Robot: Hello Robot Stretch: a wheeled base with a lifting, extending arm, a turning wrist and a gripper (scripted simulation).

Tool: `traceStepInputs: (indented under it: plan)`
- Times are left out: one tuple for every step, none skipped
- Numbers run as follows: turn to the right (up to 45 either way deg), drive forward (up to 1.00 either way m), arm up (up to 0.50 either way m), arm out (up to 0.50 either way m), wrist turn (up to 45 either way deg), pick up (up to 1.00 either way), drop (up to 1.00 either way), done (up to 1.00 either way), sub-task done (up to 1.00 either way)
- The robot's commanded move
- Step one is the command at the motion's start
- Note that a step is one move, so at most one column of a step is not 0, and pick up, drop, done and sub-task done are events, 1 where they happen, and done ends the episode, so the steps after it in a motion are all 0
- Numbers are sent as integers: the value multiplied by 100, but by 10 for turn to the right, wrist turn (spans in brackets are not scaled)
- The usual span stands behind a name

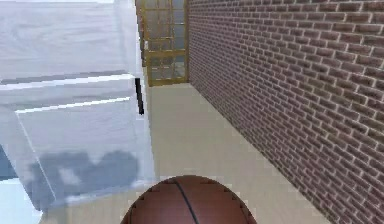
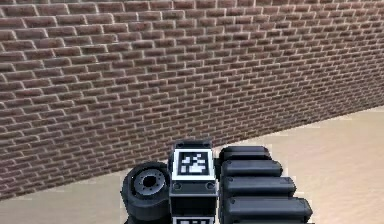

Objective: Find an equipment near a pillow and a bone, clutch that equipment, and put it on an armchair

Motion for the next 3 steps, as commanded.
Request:
traceStepInputs:
  plan:
    - [0,100,0,0,0,0,0,0,0]
    - [60,0,0,0,0,0,0,0,0]
    - [0,25,0,0,0,0,0,0,0]
